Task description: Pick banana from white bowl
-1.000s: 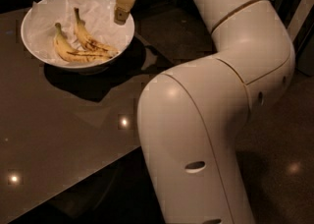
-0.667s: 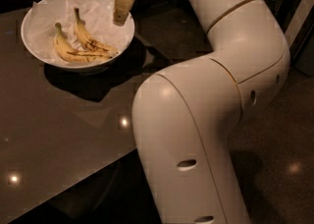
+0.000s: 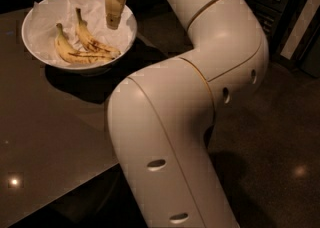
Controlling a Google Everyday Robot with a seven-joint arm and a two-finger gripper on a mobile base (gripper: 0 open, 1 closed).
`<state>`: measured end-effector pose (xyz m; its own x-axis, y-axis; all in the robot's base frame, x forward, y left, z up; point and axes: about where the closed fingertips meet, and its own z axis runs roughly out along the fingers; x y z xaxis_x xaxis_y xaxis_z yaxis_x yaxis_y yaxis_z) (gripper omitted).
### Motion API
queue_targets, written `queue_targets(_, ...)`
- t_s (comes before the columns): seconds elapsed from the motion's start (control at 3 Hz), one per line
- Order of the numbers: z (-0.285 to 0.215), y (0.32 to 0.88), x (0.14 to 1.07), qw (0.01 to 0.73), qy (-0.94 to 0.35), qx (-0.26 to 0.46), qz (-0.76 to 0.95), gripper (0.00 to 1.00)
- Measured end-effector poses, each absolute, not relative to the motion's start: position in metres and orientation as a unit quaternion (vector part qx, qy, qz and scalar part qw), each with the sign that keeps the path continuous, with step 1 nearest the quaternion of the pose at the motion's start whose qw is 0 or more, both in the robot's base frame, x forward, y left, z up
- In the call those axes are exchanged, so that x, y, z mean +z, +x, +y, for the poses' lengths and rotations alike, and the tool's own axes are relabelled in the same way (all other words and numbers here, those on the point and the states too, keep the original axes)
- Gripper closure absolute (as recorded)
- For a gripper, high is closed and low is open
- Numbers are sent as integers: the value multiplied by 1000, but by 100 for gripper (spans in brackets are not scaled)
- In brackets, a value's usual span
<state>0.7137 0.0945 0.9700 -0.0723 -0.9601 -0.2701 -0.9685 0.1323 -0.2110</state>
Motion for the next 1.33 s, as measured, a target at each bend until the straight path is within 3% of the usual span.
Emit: queue_targets(1.33,138,719,938,133,-702,-7,700,39)
